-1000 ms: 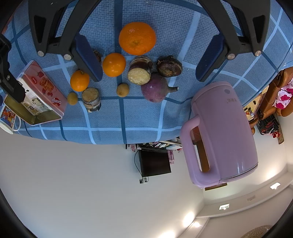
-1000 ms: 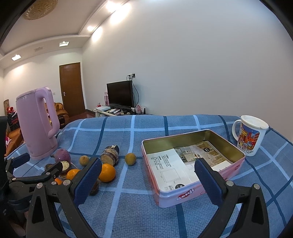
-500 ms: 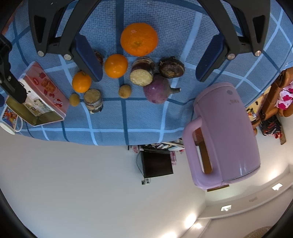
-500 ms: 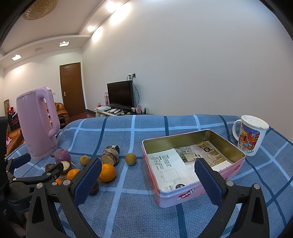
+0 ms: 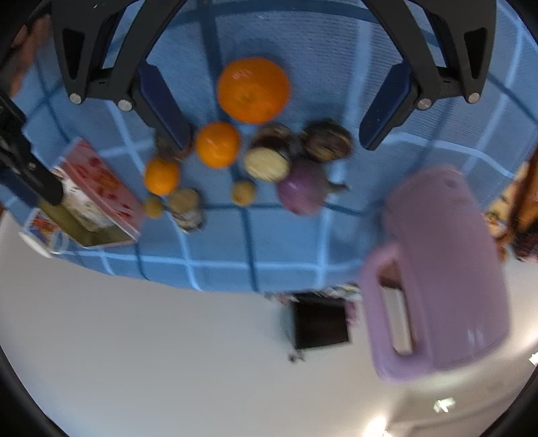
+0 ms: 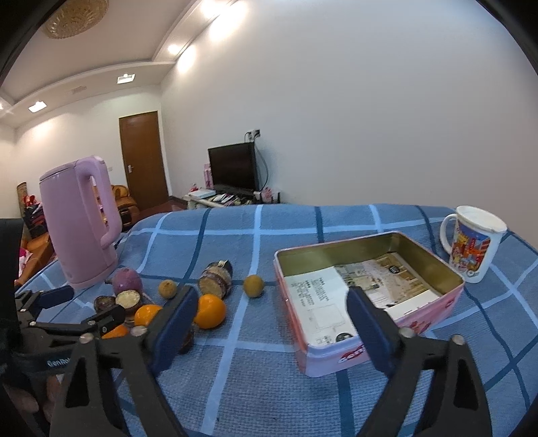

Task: Organize fruits
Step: 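Grasp the large orange with the left tool while the right tool grasps a dark brown round fruit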

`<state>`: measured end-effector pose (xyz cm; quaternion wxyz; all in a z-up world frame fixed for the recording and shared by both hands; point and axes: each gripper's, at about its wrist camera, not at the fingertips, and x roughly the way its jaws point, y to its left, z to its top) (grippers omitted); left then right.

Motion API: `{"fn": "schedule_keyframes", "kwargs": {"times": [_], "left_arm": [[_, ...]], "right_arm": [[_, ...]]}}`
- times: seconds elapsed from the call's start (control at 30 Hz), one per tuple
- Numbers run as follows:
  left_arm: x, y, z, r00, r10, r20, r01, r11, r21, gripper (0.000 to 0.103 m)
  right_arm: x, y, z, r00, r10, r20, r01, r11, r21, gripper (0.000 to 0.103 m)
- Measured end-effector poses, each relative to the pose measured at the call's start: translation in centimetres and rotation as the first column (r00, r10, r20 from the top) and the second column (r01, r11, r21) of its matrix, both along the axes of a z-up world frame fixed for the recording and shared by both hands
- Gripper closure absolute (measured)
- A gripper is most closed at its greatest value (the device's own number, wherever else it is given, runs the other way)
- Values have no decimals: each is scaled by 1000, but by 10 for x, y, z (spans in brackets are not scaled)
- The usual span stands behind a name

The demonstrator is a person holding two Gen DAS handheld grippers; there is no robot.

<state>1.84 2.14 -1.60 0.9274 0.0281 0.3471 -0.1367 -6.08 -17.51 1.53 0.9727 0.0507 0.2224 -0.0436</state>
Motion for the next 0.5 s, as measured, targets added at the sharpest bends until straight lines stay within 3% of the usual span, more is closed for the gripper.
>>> {"fn": "schedule_keyframes", "kwargs": {"times": [0.07, 0.13, 0.2, 0.33, 0.4, 0.47, 0.5], "left_arm": [[3, -3, -8, 998, -39, -54, 39, 999, 3, 8], [3, -11, -16, 996, -39, -76, 45, 997, 70, 16], [5, -14, -21, 996, -30, -84, 39, 993, 107, 16], [9, -5, -23, 994, 2, -113, 6, 997, 73, 18], [13, -1, -27, 989, 0, -148, 7, 999, 44, 25], [14, 0, -30, 984, -14, -176, 17, 1000, 17, 45], [14, 0, -30, 982, -20, -186, 23, 1000, 13, 48]], "right_arm": [[2, -1, -2, 1000, 13, -19, -13, 1000, 18, 25], [4, -2, -3, 999, 20, -35, -19, 999, 35, 26], [6, -3, -5, 998, 30, -50, -27, 998, 56, 27], [11, -3, -9, 994, 60, -88, -52, 994, 92, 27], [15, -2, -12, 991, 79, -109, -67, 992, 106, 27], [20, -1, -15, 987, 94, -134, -77, 989, 124, 27], [20, 2, -15, 987, 94, -132, -79, 990, 118, 27]]}}
